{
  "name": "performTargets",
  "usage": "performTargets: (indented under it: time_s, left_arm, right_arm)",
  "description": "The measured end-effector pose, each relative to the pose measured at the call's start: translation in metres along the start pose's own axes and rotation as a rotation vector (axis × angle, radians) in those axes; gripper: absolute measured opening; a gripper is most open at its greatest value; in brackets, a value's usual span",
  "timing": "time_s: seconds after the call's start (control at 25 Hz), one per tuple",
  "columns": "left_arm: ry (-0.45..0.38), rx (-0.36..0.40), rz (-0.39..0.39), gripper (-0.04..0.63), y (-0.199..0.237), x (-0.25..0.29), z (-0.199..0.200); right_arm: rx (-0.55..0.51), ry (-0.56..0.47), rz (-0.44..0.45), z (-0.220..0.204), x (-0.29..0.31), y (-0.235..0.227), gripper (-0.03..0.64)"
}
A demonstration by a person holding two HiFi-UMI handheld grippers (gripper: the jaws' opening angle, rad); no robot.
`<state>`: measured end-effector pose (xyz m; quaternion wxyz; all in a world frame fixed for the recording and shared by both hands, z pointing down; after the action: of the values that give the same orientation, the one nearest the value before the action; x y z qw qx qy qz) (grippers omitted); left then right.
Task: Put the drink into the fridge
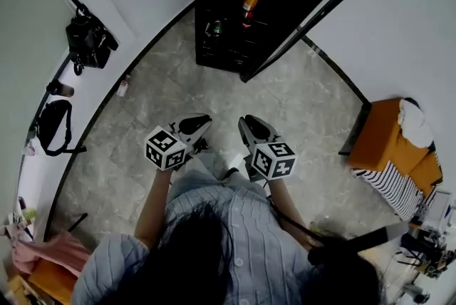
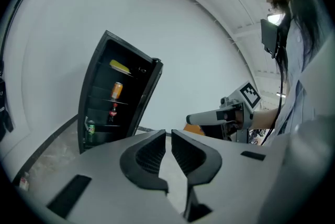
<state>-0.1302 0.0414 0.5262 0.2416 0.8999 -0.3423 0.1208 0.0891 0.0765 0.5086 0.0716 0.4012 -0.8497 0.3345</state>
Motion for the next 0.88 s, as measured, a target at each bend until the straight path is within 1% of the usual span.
performTargets:
  time_s: [0.2,0.36,0.48,0.68,0.88]
  left_arm:
    - [0.04,-0.01,-0.012,0.041,-0.055,-0.008,-0.03]
    - [0.063,-0.006,0.019,0.041,-0.087,-0.025,-0.05]
    - [0.061,-0.017,0.064,0.041,-0.102,-0.042,-0.062]
    - [0.047,-0.03,0.135,0.041,-0.122,-0.065,-0.075]
    - [0.01,-0.033,0.165,0.041,-0.149,-0.075,-0.084]
  right_arm:
    - [-0.014,0.014,0.027,-0.019,-0.036,0.005,0.081]
    - [-0.014,0.018,0.045,-0.034,-0.062,0.004,0.081]
    - [-0.026,0.032,0.062,-0.047,-0.078,0.007,0.081]
    - [-0.075,0.073,0.114,-0.063,-0.098,0.018,0.081]
    - [-0.113,0.081,0.144,-0.076,-0.121,0.026,0.074]
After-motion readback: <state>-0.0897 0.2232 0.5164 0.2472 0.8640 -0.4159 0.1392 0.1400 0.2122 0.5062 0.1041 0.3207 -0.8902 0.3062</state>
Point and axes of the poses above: the fingertips, and each gripper's own axes: x forward along the fingers, y to its left, z out of its top, the point moved 9 cm from there along -x, backward along the fingers, and after that the axes turned 14 degrees about z, right-handed, at the moved point
